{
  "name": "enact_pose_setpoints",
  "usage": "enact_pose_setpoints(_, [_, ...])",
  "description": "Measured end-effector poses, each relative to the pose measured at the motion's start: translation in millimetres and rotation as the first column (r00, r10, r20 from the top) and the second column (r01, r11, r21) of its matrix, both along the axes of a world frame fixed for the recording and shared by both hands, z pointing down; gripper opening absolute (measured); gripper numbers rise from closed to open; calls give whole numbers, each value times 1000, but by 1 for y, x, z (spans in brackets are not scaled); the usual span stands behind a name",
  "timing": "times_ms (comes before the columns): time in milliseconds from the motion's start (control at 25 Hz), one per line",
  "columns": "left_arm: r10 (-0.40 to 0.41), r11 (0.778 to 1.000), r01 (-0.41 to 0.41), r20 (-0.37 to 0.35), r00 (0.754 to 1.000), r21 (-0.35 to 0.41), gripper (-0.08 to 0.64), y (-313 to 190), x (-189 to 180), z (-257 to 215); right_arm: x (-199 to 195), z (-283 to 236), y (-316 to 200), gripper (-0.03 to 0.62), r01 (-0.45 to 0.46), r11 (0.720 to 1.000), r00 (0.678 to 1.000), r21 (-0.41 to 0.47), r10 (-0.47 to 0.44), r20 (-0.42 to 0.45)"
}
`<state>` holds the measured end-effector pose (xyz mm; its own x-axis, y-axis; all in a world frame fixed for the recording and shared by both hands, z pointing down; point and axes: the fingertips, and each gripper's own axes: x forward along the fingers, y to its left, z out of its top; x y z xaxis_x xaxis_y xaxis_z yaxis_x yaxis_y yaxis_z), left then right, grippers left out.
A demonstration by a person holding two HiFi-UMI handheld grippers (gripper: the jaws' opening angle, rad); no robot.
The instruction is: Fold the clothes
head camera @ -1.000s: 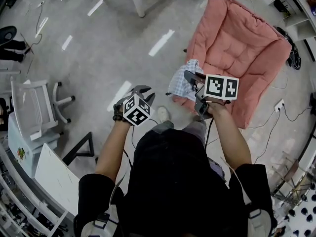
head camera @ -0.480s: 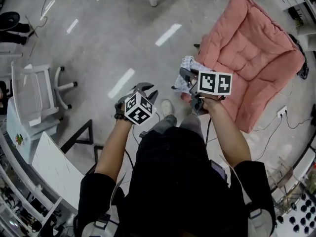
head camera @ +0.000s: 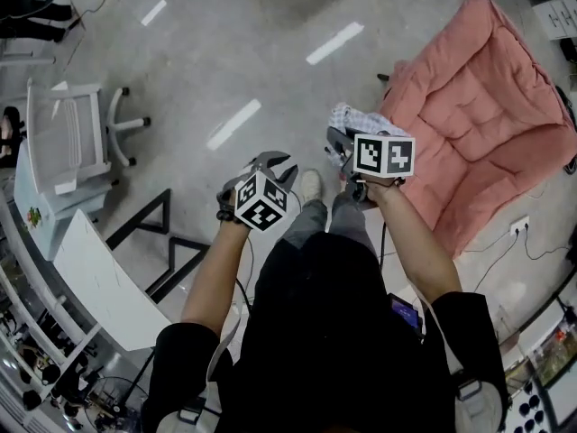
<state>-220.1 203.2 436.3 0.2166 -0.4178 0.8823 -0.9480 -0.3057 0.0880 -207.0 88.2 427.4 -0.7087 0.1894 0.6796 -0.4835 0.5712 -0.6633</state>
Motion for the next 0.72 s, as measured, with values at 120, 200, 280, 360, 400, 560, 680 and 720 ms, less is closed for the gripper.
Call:
enact_pose_setpoints(120, [-34, 999, 34, 0, 999, -5, 100, 0, -5, 7, -10, 17, 0, 75, 16, 1000, 1000, -16, -16, -6])
enact_pose_setpoints(200, [-57, 998, 56, -6, 998, -8, 100, 3, -6, 12, -13, 28, 3, 75, 31, 999, 999, -19, -31, -14])
enact_pose_setpoints(280, [-71, 997, 71, -13, 997, -10, 100, 2, -4, 20, -13, 40, 2, 77, 44, 999, 999, -10, -45, -23])
enact_pose_setpoints(360, [-84, 996, 84, -21, 996, -6, 100, -3, -3, 32, -13, 53, -1, 77, 52, 999, 998, -4, -52, -27])
enact_pose_setpoints(400, [-94, 996, 94, -25, 995, -2, 100, -6, -4, 38, -13, 60, -3, 78, 55, 999, 998, -3, -55, -26])
enact_pose_setpoints(560, [-153, 988, 153, -24, 988, 6, 100, -10, -17, 67, -19, 83, -7, 78, 64, 998, 998, -8, -65, -9])
enact_pose_setpoints(680, [-200, 980, 200, -10, 980, 0, 100, -8, -31, 89, -24, 102, -11, 78, 67, 998, 998, -1, -67, -14])
enact_pose_setpoints(720, [-218, 976, 218, -3, 976, -2, 100, -7, -35, 95, -24, 109, -10, 78, 66, 998, 998, -2, -66, -17])
